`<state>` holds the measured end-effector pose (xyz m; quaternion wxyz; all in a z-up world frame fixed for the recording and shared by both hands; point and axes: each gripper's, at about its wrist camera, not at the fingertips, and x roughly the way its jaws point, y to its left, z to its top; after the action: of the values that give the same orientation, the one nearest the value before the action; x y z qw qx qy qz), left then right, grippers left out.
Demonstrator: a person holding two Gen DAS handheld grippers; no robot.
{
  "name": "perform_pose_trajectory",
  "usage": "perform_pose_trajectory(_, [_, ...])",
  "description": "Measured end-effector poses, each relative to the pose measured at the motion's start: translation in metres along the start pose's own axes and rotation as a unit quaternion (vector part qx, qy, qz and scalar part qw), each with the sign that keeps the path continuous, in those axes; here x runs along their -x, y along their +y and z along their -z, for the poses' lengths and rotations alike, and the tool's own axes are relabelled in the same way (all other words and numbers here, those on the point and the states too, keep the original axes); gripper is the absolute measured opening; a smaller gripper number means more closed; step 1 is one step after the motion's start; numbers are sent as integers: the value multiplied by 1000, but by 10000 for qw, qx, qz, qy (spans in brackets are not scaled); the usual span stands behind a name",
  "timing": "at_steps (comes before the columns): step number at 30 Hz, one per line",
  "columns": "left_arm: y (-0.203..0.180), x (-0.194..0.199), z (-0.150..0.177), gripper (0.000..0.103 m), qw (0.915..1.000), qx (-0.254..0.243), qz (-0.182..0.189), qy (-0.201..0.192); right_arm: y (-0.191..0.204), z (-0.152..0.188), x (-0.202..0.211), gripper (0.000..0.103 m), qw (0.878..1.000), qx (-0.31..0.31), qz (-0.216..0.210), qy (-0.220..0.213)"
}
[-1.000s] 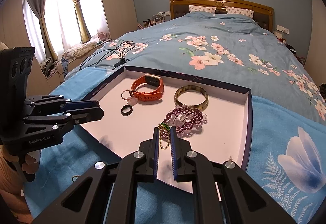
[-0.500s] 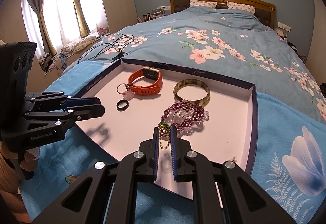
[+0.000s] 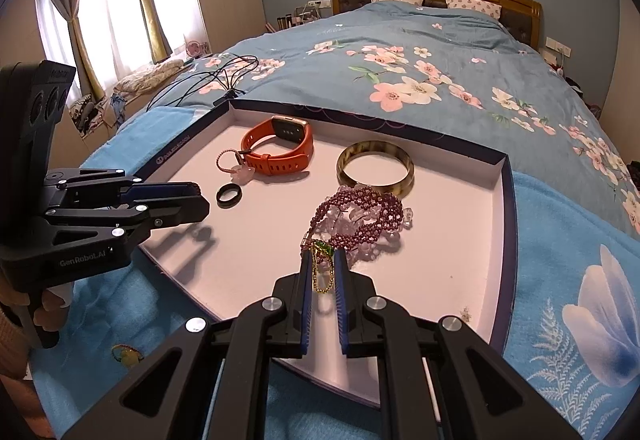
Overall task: Organize jewelry
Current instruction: 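Lower the gold chain and green bead ring into the box and open both tools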
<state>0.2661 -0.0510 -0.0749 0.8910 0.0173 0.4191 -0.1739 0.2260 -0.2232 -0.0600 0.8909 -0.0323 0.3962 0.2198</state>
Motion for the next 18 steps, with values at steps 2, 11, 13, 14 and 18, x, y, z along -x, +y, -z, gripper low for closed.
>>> perform_pose_trajectory(2, [-1, -3, 0, 21, 10000, 4, -16, 27, 0, 0, -2, 9, 10000, 1, 18, 38])
perform_pose_trajectory(11, [0, -13, -1, 22, 9999, 29, -21, 163, -2, 1, -4, 12, 10000, -68, 70, 21])
perform_pose_trajectory(13, [1, -15, -1, 22, 9999, 41, -10, 166, -3, 0, -3, 12, 9999, -93, 79, -6])
perform_pose_trajectory(14, [2, -14, -1, 22, 9999, 40, -12, 160, -4, 1, -3, 13, 9999, -119, 83, -24])
perform_pose_trajectory(18, [4, -10, -1, 22, 9999, 68, -14, 93, -7, 2, 3, 15, 9997, -217, 57, -102])
